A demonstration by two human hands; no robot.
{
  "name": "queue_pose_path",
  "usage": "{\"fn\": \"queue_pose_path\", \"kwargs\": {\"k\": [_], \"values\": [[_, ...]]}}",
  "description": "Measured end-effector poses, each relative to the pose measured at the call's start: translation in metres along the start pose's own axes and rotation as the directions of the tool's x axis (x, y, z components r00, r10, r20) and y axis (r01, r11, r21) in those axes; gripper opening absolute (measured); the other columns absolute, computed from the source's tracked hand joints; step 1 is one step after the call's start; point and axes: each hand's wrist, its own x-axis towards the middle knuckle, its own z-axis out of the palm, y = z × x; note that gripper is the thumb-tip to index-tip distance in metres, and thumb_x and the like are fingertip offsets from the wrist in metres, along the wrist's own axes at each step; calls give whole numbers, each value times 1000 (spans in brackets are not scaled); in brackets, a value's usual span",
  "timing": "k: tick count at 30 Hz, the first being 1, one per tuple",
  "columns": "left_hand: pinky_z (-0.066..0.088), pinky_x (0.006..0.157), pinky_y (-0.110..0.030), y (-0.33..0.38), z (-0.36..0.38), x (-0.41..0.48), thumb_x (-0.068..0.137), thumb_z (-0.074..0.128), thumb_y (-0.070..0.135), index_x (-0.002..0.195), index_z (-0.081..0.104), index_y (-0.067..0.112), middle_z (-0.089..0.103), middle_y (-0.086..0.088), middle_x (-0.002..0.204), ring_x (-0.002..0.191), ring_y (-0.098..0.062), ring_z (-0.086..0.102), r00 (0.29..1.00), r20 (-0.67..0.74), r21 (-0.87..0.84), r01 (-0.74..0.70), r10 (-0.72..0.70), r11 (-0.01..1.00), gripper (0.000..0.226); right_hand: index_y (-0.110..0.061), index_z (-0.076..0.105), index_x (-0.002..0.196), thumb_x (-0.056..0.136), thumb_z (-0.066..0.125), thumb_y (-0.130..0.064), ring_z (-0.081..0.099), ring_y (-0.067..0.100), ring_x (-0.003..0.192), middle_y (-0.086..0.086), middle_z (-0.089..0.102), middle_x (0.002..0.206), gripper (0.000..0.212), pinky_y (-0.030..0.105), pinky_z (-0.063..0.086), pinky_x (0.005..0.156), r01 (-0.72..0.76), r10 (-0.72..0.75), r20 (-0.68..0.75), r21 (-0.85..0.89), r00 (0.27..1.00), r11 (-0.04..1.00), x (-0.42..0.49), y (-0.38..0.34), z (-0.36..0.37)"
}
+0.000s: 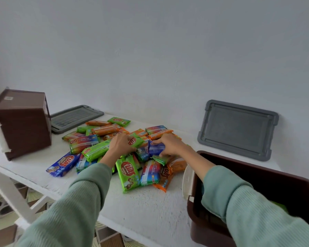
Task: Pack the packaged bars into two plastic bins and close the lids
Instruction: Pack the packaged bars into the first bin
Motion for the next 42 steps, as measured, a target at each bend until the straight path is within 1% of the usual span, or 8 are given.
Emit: {"fn": "queue_pose_path", "kwargs": {"k": [2,4,10,16,20,26,32,42], "values": [[41,51,-23,3,-10,-4,78,70,41,131,53,13,61,-1,75,63,-15,54,998,-61,-66,-34,30,997,62,-26,45,138,78,73,-30,46,29,121,11,52,131,67,36,41,96,-38,41,-97,33,994,999,-8,9,-12],[32,47,-20,14,-24,-9,79,70,36,133,50,13,63,-1,68,52,-10,44,991,-100,-104,-96,85,990,62,-28,43,139,80,71,-30,46,30,116,14,50,124,65,36,41,92,-91,102,-168,68,981,994,-24,21,-29],[41,69,-22,81,-56,-34,77,72,36,133,52,16,66,-10,116,76,-12,54,938,-97,-211,-347,334,914,63,-25,49,135,76,75,-23,53,22,90,13,56,120,65,25,37,75,-170,201,-239,144,950,975,-103,50,-74],[33,70,-18,162,-48,-69,75,73,38,129,54,24,69,-6,103,73,-8,49,786,44,-142,-606,617,783,59,-23,52,133,73,78,-24,52,21,96,9,58,124,65,25,33,77,-294,329,-165,202,930,934,-200,73,-80],[38,71,-21,208,-25,-88,76,73,37,130,54,24,68,-7,103,84,-15,55,673,127,-162,-710,728,685,59,-17,54,131,68,81,-26,54,24,118,7,58,131,69,28,40,85,-378,409,-100,233,907,896,-255,88,-67],[28,64,-21,242,20,-111,75,75,36,131,54,26,67,-10,103,84,-16,52,539,303,-104,-801,786,590,61,-14,52,133,68,81,-27,53,22,119,5,57,132,72,24,40,87,-462,469,-9,167,883,871,-295,98,-28],[35,96,-25,237,57,-110,77,72,33,134,50,25,55,-8,125,113,-23,50,558,440,18,-789,704,614,62,-16,44,139,73,77,-24,48,26,124,9,51,137,75,34,43,99,-503,502,36,50,864,863,-295,103,17],[39,97,-28,238,71,-102,77,72,20,129,55,16,49,-5,128,116,-20,49,511,387,6,-834,768,552,55,-21,51,134,78,72,-13,49,26,123,8,51,134,61,35,42,100,-430,431,10,88,902,898,-284,108,29]]}}
